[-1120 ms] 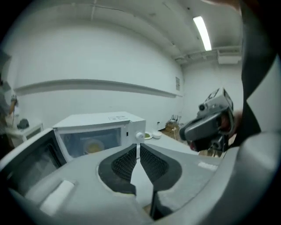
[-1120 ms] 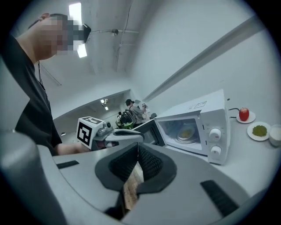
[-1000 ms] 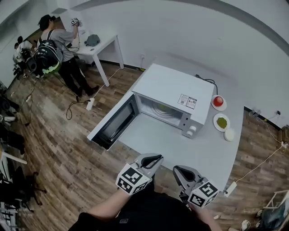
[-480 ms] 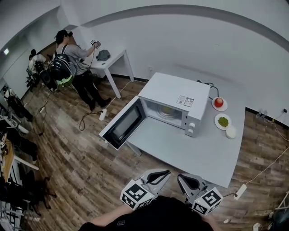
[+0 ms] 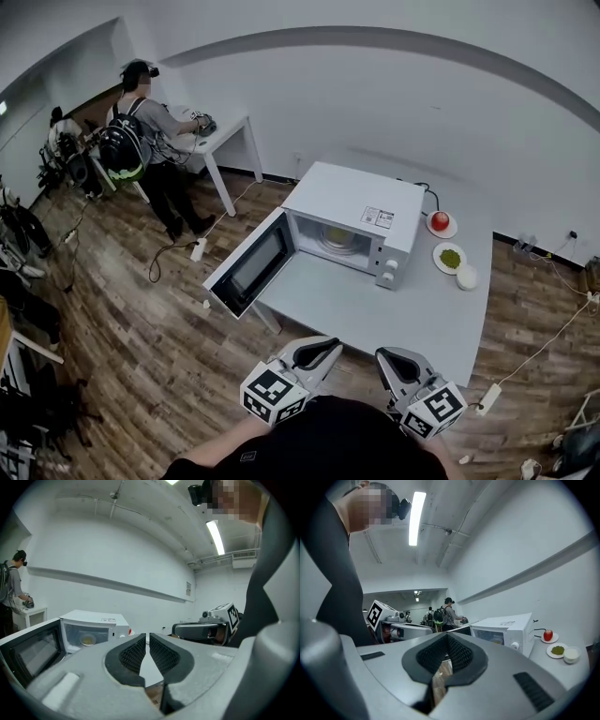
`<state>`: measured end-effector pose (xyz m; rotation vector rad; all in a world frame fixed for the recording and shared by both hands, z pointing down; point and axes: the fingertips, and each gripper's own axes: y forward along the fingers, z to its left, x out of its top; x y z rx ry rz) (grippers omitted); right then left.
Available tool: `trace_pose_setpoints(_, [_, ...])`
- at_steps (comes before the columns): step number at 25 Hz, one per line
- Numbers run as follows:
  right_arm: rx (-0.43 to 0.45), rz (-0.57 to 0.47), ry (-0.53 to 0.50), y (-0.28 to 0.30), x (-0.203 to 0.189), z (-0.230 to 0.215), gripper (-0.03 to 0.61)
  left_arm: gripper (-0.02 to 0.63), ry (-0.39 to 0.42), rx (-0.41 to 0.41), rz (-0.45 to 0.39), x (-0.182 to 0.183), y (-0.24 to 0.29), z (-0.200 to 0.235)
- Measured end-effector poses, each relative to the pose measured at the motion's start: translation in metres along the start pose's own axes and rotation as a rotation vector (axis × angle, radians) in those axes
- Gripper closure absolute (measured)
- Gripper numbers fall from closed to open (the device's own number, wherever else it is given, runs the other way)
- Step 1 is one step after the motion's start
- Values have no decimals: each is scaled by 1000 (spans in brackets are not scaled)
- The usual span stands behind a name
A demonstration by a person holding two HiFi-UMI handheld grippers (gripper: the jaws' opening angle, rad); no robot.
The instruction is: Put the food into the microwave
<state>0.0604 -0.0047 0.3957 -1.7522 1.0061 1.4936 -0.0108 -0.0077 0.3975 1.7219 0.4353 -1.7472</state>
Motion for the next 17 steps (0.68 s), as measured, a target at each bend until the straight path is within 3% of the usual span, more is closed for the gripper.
trace_pose_setpoints(6, [-18,-6,-14,11,5,5,565,583,21,-2,-51,11,-9,11])
trace_pose_setpoints(17, [-41,12,-6,26,1,11,565,583,5,-22,-52,10,-18,27])
